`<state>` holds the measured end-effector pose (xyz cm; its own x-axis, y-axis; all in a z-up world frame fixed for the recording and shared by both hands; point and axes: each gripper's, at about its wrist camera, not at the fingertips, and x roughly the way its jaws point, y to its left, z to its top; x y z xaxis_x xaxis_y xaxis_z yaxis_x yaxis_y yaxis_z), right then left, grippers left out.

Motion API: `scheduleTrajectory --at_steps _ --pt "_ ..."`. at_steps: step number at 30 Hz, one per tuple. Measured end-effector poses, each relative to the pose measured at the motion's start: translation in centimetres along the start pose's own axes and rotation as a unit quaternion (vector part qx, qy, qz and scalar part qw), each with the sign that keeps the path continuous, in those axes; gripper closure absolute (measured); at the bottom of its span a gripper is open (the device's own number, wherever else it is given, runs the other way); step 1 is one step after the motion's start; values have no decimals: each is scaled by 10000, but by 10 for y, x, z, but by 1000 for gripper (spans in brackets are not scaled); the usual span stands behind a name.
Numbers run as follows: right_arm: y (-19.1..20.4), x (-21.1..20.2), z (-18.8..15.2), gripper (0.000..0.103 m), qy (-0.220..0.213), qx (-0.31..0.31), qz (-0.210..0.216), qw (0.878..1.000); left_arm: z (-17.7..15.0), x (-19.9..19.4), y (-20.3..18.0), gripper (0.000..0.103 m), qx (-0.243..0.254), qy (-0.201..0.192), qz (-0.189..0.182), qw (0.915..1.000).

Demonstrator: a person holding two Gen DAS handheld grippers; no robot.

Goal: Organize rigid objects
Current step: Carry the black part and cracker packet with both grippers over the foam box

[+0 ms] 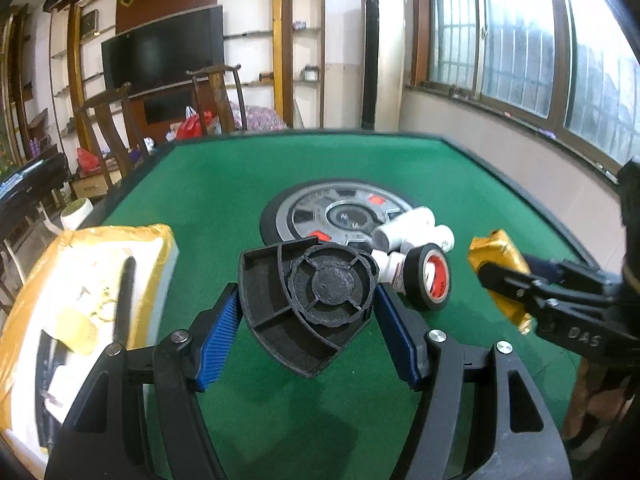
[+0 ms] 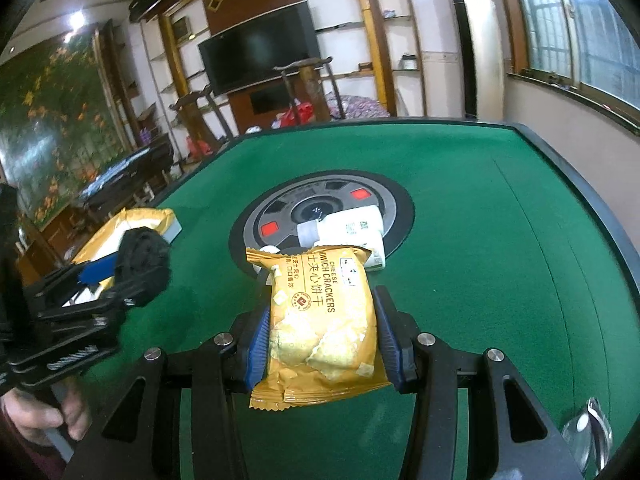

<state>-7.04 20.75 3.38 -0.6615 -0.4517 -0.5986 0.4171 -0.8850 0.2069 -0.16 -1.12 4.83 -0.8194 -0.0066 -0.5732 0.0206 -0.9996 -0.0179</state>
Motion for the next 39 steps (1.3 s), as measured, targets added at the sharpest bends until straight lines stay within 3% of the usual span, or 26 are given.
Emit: scheduleTrajectory --at_steps 5,11,17,23,27,32,39 --pt "14 -7 -4 61 -103 76 138 9998 3 -26 24 37 -207 -154 -24 9997" --pt "55 -11 -1 61 -207 -15 616 9979 -4 -61 77 37 -536 -340 287 9976" --pt "123 2 8 61 32 -561 1154 9917 -15 -78 133 36 -968 -391 715 9920" --pt "178 31 17 60 453 -777 1645 9823 -37 -76 190 36 -1502 -149 1163 9817" --pt "211 51 22 60 586 -950 1717 9788 -50 -68 213 36 -1790 51 1293 9753" --pt "244 81 23 60 764 -1105 1606 9778 -62 -59 222 36 -1859 225 1310 9735" --pt "253 118 24 60 1083 -859 1442 9798 -73 -52 231 36 -1993 467 1266 9706"
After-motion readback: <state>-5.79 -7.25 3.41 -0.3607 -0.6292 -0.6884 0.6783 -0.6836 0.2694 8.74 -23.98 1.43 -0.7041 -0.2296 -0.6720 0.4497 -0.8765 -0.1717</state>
